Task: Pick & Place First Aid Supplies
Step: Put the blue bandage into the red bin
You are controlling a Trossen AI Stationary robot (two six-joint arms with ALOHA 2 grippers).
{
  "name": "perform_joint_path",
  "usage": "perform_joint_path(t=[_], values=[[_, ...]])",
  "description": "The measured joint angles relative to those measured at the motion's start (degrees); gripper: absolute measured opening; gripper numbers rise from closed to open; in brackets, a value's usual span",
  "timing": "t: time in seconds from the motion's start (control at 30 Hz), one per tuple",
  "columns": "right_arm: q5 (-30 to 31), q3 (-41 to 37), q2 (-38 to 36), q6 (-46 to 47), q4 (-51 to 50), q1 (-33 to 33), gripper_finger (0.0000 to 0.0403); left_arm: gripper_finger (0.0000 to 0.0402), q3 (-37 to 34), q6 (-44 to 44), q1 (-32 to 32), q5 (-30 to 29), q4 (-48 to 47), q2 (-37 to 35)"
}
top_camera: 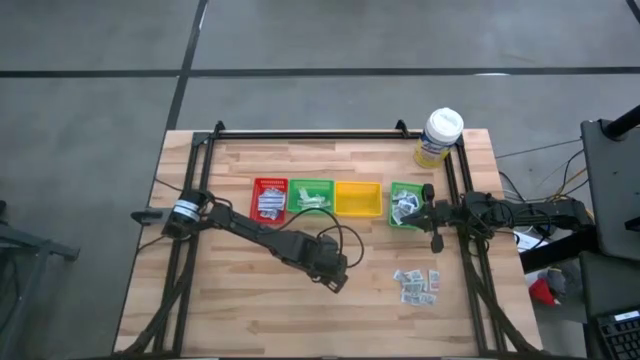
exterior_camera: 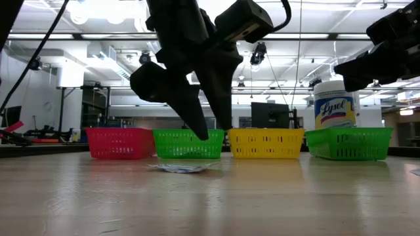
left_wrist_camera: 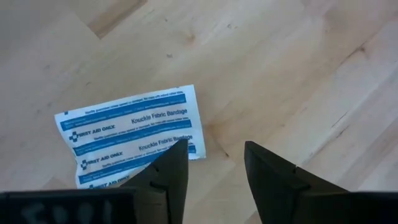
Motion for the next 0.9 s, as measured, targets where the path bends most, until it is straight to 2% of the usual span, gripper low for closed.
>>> perform_joint_path(t=[0.37,0.9], values=[[0.0,0.0,0.0,0.1,0.0,0.0,0.0008,0.0241,-0.1,0.2,0.0,-0.6,0.3,0.0],[0.0,0.0,0.0,0.0,0.0,0.0,0.0008,0.0246,-0.1,-2.0,1.0,2.9,1.5,1.8]])
